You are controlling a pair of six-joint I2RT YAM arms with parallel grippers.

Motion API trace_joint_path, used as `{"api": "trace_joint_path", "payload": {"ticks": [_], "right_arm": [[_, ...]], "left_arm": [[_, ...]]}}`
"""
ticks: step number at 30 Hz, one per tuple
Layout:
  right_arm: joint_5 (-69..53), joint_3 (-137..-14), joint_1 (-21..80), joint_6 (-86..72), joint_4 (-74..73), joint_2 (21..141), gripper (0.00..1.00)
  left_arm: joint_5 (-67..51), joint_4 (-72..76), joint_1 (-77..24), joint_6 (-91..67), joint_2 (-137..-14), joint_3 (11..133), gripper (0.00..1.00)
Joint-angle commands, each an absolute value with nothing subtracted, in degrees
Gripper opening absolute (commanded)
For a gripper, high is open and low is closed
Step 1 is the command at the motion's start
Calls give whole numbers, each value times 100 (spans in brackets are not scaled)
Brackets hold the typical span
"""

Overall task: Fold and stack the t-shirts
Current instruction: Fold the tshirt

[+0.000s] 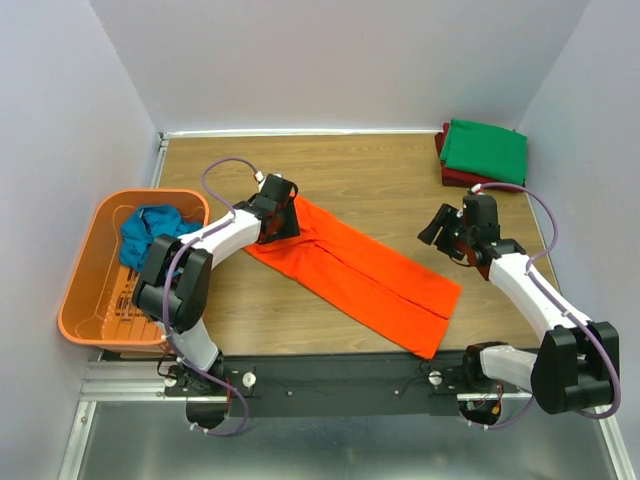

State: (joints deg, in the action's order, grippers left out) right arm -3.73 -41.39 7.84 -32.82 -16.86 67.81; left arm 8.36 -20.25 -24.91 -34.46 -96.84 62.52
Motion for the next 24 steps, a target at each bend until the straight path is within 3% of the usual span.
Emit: {"api": "trace_joint_path", "payload": {"ticks": [1, 11, 19, 24], "right_arm": [[-475, -4140, 826, -3173, -1811, 6776, 69], [-562, -4078, 835, -3129, -1811, 6820, 70], [-686, -4113, 975, -2944, -1872, 7154, 71], [-380, -4157, 1563, -2909, -1881, 7610, 72]], "left_arm": [[396, -1564, -2531, -3665, -10062, 6493, 63], [-226, -2530, -2268, -2611, -12521, 9268, 63], [-422, -3042, -2031, -2347, -13438, 11029, 61], [-886, -3532, -1749, -2241, -14288, 12636, 62]]}}
